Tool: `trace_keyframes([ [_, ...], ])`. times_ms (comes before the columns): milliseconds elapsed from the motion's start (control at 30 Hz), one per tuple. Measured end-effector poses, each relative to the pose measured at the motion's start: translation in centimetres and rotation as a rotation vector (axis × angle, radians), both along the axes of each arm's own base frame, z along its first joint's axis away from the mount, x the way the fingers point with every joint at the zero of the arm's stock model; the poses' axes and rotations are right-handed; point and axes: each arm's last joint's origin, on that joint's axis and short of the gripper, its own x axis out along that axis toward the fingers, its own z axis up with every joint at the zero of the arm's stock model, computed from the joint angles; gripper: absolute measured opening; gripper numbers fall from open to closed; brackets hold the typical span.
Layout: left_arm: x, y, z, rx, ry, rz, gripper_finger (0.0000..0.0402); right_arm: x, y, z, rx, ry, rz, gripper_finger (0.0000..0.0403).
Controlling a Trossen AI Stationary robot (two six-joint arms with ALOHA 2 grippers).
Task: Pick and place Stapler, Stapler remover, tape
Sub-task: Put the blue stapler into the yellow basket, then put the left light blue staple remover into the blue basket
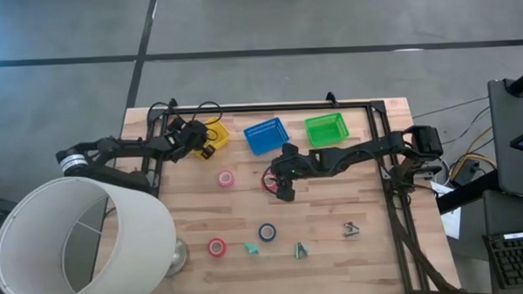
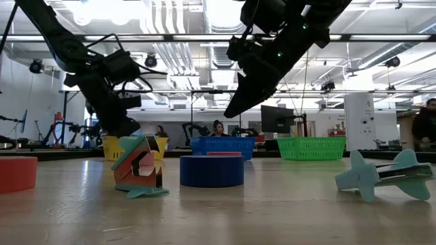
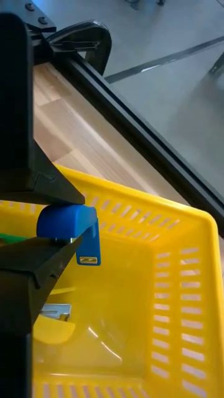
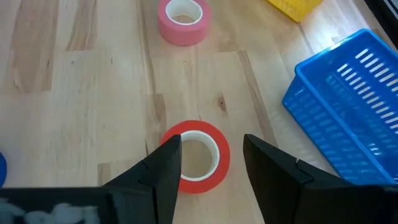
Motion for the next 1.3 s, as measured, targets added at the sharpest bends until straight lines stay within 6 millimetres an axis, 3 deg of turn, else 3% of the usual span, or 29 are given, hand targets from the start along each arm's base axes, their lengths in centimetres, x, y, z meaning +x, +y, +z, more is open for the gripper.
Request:
trace_keyframes([
  [167, 0.0, 0.0, 0.0, -0.005, -0.014, 0.008, 0.0091, 0.0, 0.0, 0.0, 0.001, -0.001, -0.001, 0.0166],
  [600, 0.6, 0.3, 0.7, 0.052, -0.093, -0.007, 0.0184, 0.0, 0.0, 0.0, 0.002, -0.002, -0.002, 0.0166],
  [867, 1.7, 0.5, 2.8, 0.083, -0.209, -0.077, 0.0169, 0.0, 0.0, 0.0, 0.002, -0.002, -0.001, 0.0166],
  [1133, 3.1, -0.4, 4.1, -0.051, -0.486, -0.389, 0.0147, 0.0, 0.0, 0.0, 0.021, -0.006, -0.018, 0.0166],
  [1300, 3.9, -1.6, 4.1, -0.141, -0.533, -0.549, 0.0136, -0.2, 0.0, -0.3, 0.028, 0.0, -0.024, 0.0166],
])
